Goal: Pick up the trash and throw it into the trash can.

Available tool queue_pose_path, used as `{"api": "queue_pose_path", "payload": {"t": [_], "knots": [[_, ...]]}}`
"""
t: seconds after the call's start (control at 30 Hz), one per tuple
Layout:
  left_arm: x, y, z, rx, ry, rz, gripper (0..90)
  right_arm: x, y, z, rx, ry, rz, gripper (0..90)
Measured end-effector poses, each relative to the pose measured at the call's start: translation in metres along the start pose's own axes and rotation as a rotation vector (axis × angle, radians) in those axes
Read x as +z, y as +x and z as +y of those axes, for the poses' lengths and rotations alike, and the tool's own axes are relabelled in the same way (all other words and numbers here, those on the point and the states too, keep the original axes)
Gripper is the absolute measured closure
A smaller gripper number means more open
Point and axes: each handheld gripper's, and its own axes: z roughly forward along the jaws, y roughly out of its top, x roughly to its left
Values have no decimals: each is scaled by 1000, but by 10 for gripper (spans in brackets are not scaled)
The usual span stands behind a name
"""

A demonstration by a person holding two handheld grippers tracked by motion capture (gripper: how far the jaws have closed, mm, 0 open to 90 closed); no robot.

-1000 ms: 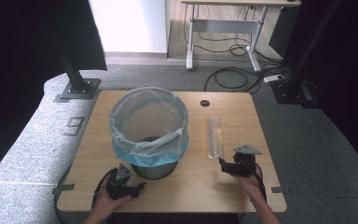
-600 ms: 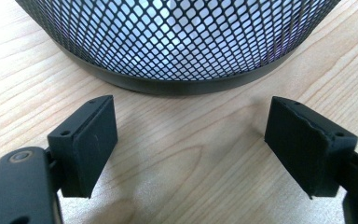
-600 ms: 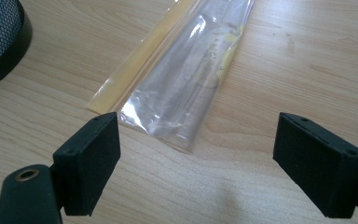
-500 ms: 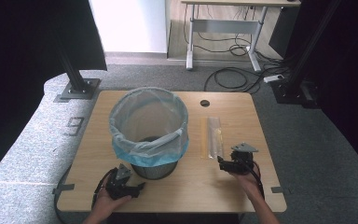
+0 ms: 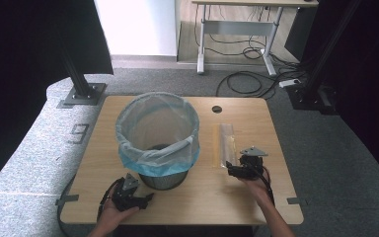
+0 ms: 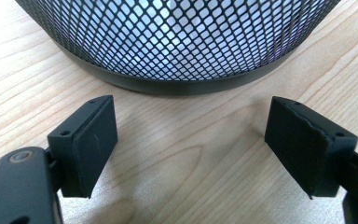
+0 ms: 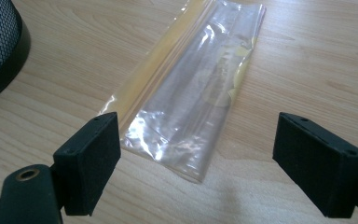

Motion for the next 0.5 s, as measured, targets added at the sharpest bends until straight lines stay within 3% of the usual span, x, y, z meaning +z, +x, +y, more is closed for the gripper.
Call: {"api": "queue_pose_path", "payload": {"t": [0.1,0.27,0.3,0.5], "knots": [[0,0,0,0,0,0,169,1,0,4,17,-7,5,148],[0,0,0,0,1,0,169,4,1,12,11,-28,0,149],[0,0,0,0,1,0,169,6,2,15,0,-48,-24,161],[0,0,0,0,1,0,169,12,4,22,-10,-50,-17,160]]}}
